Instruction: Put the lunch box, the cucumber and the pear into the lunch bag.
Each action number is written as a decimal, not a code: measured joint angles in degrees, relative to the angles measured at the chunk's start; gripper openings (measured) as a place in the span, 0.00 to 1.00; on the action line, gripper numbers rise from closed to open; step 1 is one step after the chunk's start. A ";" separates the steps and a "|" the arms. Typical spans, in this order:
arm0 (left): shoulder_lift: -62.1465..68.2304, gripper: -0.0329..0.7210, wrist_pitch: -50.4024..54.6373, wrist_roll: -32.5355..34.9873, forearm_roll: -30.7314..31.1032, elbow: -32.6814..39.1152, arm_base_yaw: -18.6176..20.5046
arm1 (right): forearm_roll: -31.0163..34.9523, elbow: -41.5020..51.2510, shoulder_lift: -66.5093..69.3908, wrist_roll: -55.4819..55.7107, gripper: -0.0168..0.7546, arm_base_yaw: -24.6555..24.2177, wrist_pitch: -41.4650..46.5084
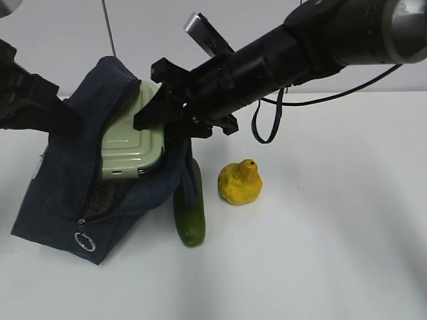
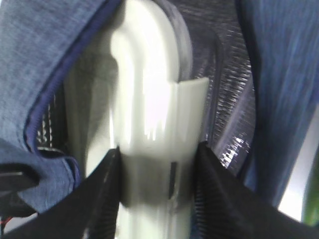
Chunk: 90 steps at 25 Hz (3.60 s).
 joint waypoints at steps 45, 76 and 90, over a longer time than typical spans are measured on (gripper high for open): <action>2.90 0.07 0.38 -0.03 1.38 0.00 1.14 | -4.82 -7.34 8.23 -5.84 0.58 6.29 -1.61; 2.29 0.07 1.93 -0.03 1.27 0.00 5.92 | -64.13 -9.40 4.05 23.68 0.57 0.41 10.65; 2.29 0.07 2.14 -0.03 0.93 0.00 5.92 | -62.26 -9.50 7.98 23.47 0.36 0.41 9.89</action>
